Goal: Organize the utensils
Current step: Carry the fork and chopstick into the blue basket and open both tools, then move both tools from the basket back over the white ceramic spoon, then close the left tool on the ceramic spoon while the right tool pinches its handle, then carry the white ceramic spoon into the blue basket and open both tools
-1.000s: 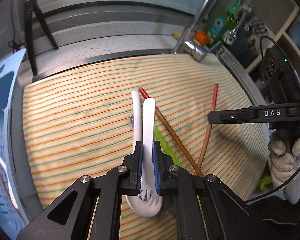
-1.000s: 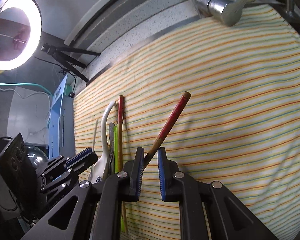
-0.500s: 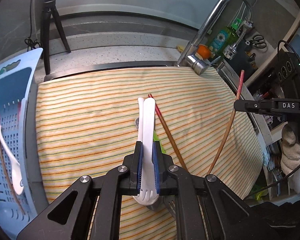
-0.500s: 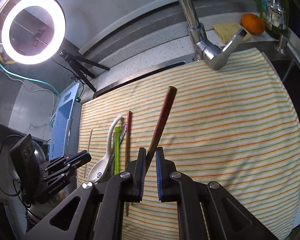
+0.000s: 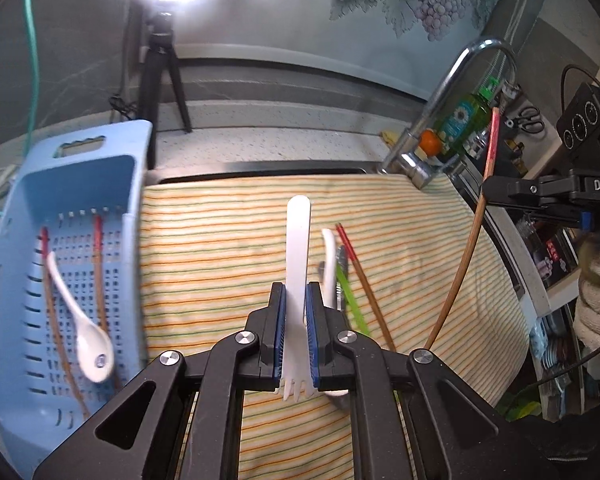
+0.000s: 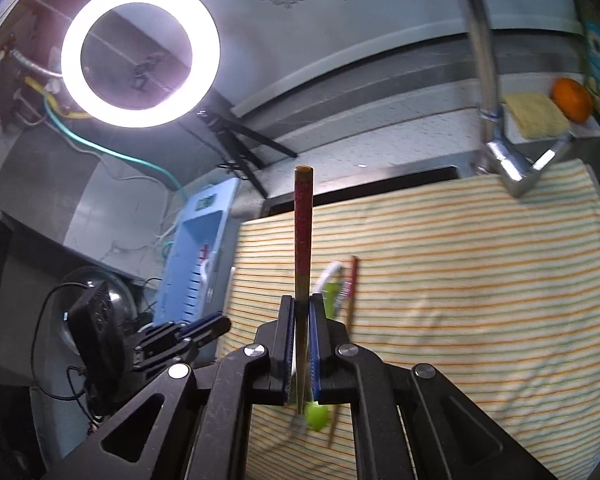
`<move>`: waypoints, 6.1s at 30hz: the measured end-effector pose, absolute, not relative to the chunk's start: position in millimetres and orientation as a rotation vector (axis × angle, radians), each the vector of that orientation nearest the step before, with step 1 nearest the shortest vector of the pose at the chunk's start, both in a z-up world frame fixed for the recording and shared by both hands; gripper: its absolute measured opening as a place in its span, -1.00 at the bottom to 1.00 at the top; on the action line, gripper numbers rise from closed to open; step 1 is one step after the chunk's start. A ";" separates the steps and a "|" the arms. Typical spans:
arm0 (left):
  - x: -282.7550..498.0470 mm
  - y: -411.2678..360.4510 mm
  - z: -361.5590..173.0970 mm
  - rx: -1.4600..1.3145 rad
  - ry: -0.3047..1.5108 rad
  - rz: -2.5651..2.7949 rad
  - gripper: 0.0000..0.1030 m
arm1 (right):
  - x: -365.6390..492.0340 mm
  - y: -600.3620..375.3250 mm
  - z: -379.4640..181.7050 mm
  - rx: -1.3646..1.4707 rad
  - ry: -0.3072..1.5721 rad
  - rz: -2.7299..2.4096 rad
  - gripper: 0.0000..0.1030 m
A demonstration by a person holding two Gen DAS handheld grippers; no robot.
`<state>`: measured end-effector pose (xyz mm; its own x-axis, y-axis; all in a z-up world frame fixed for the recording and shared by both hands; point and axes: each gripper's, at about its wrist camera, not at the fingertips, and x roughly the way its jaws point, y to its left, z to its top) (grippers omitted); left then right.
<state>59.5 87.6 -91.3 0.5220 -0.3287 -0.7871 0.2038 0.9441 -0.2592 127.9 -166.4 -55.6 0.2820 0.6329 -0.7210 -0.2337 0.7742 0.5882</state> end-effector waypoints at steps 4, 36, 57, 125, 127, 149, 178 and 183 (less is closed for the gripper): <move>53.2 114.7 -81.4 -0.151 0.941 -0.258 -0.83 | 135.0 -129.3 -43.7 0.424 1.151 0.708 -0.88; 47.1 241.3 -107.1 -0.278 0.957 0.049 -0.66 | 162.9 92.8 -102.4 0.121 1.280 0.879 -0.55; 17.9 187.9 -72.7 -0.216 0.909 0.024 -0.58 | 155.7 -7.8 -77.6 0.173 1.160 0.814 -0.12; 23.2 25.8 -148.1 -0.112 1.075 -0.237 -0.26 | 169.2 -64.8 -200.9 0.219 1.531 0.670 -0.77; 23.8 26.4 -147.9 -0.122 1.082 -0.230 -0.22 | 169.1 -64.7 -201.1 0.221 1.531 0.669 -0.77; 31.7 35.4 -159.5 -0.122 1.048 -0.240 -0.26 | 168.4 -68.2 -201.0 0.264 1.522 0.674 -0.79; -1.9 142.6 -104.7 -0.063 0.924 -0.038 -0.26 | 163.0 73.5 -133.0 0.228 1.410 0.900 -0.81; -2.2 158.5 -110.2 -0.070 0.938 -0.014 -0.26 | 162.9 96.3 -138.5 0.204 1.421 0.914 -0.81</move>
<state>-2.2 158.5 -110.2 0.5912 -0.0427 -0.8054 -0.0179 0.9977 -0.0661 162.9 96.3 -138.5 -0.1146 0.6454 -0.7552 -0.4191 0.6578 0.6258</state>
